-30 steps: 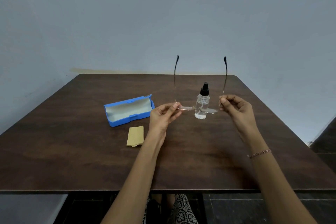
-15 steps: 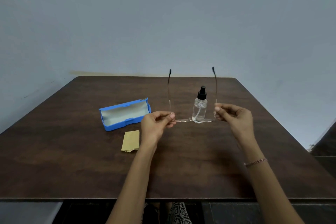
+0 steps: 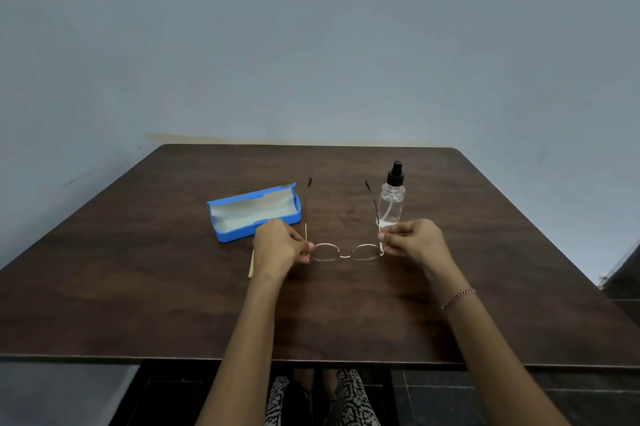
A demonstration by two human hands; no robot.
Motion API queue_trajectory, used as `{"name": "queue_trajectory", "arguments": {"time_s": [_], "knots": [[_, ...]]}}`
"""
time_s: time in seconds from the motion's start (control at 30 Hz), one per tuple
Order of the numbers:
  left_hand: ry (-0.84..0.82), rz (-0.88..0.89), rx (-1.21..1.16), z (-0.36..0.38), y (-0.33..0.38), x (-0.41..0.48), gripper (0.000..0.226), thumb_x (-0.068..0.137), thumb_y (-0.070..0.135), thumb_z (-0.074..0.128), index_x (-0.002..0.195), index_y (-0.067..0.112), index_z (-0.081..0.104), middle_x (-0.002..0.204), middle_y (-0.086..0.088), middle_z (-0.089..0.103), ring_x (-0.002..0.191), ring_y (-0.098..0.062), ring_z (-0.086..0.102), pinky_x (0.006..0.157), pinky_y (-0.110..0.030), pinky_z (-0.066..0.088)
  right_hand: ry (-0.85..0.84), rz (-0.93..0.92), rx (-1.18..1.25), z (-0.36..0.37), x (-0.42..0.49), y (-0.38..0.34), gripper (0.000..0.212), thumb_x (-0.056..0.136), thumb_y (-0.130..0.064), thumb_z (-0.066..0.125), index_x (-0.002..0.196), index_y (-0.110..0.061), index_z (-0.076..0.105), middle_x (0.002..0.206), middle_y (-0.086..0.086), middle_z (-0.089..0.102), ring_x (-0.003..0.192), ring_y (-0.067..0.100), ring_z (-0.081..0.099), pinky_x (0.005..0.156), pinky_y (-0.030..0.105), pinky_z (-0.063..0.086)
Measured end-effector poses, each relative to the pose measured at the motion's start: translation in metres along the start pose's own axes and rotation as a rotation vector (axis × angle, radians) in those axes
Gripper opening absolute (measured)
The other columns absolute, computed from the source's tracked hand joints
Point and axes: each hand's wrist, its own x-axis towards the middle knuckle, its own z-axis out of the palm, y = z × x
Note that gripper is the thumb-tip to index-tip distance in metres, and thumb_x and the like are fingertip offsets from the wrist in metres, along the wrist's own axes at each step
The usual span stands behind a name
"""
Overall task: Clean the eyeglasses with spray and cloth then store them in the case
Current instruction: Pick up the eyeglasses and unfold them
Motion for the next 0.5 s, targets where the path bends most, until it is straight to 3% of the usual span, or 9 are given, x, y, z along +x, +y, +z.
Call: {"name": "queue_trajectory", "arguments": {"time_s": [0.17, 0.3, 0.5], "knots": [[-0.026, 0.005, 0.089, 0.003, 0.002, 0.006, 0.017, 0.077, 0.016, 0.076, 0.082, 0.0, 0.074, 0.076, -0.013, 0.073, 0.078, -0.024, 0.072, 0.08, -0.037, 0.057, -0.042, 0.083, -0.045, 0.002, 0.004, -0.001, 0.007, 0.077, 0.007, 0.071, 0.082, 0.009, 0.069, 0.073, 0.008, 0.065, 0.047, 0.003, 0.062, 0.051, 0.012, 0.052], [-0.034, -0.053, 0.238, 0.002, 0.009, 0.007, 0.02, 0.074, 0.025, 0.079, 0.083, 0.008, 0.076, 0.08, -0.007, 0.074, 0.083, -0.015, 0.07, 0.087, -0.032, 0.054, -0.05, 0.108, -0.097, 0.003, 0.008, -0.003, 0.003, 0.077, 0.006, 0.071, 0.077, 0.004, 0.069, 0.071, 0.01, 0.066, 0.046, 0.005, 0.063, 0.051, 0.012, 0.053], [0.02, -0.03, 0.356, 0.002, 0.009, 0.009, 0.024, 0.076, 0.032, 0.076, 0.08, 0.009, 0.075, 0.061, 0.0, 0.067, 0.058, -0.008, 0.061, 0.073, -0.026, 0.051, -0.032, 0.076, -0.141, 0.002, 0.012, 0.0, 0.004, 0.079, 0.001, 0.072, 0.081, 0.005, 0.071, 0.072, 0.008, 0.068, 0.052, 0.008, 0.064, 0.062, 0.017, 0.057]]}}
